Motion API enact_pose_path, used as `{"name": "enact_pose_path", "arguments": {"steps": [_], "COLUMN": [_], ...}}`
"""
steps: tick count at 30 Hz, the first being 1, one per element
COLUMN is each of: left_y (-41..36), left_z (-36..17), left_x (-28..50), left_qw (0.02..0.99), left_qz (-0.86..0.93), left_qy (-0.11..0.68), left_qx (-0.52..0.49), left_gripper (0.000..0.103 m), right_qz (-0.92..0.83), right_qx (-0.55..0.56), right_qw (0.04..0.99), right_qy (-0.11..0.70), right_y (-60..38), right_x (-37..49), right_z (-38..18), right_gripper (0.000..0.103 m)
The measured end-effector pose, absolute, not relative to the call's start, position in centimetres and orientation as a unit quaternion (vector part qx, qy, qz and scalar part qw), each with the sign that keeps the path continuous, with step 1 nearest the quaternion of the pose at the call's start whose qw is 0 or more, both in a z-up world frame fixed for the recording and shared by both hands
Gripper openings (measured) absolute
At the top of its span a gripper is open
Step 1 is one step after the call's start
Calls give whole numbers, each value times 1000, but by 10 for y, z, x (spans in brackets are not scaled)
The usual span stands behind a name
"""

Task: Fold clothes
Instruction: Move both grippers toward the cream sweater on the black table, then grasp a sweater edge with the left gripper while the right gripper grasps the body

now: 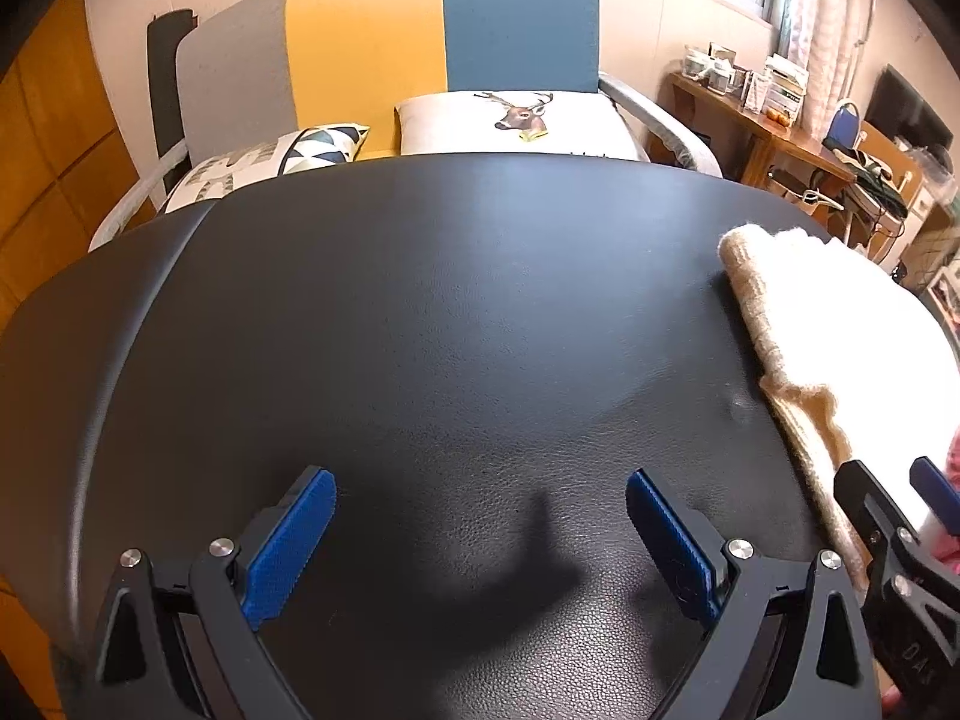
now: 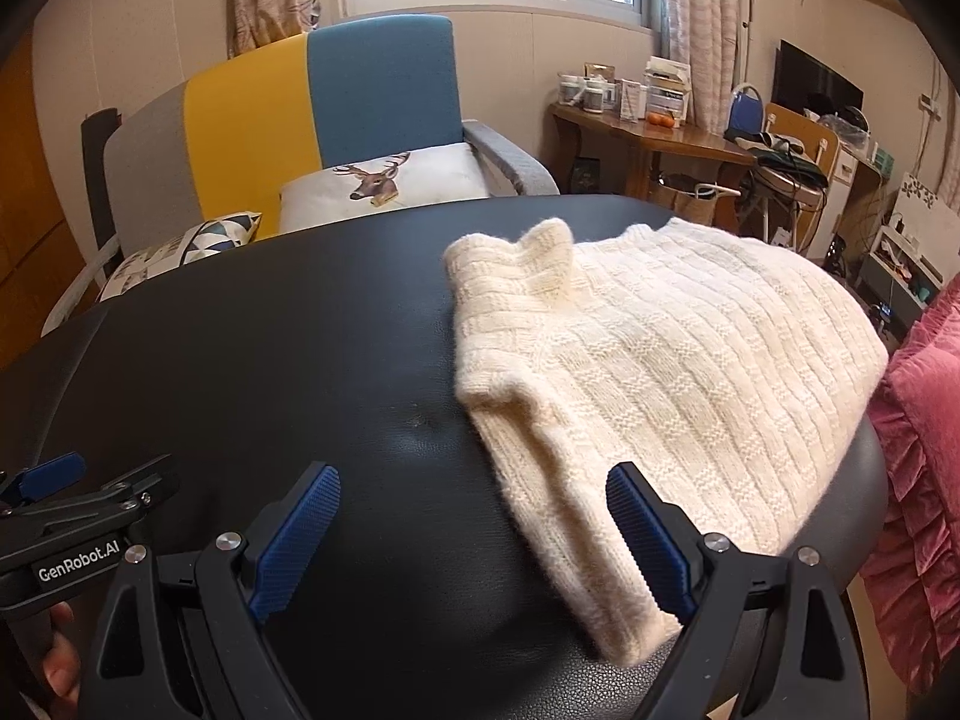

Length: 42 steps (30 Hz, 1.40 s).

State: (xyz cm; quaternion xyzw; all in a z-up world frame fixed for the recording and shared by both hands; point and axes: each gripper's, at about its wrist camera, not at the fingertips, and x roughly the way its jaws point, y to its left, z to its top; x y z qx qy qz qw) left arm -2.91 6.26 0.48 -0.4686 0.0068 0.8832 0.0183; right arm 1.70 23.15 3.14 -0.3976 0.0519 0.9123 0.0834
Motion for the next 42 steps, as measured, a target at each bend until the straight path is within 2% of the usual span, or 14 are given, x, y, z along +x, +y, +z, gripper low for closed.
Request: {"name": "enact_pose_path", "arguments": {"steps": [12,25,31,37,42], "left_y": [123,204,226,248,270], "left_z": [15,2,-6,-15,-24], "left_x": [-56,-90,-103,-116,-130], "left_qw": [76,144,131,118,122], "left_qz": [884,857,859,861,857], "left_qy": [11,17,26,34,41], "left_qx": [-462,-495,-495,-494,-498], "left_gripper": [99,99,99,99,99], "right_qz": [910,899,893,897,892], "right_qx": [-389,-385,-381,-365,-370], "right_qw": [130,197,222,241,246], "right_qy": [65,69,85,62,88], "right_y": [283,377,410,434,466], "right_x": [17,11,14,5,-8], "right_z": [35,35,37,43,38], "right_gripper": [92,92,92,92,92]}}
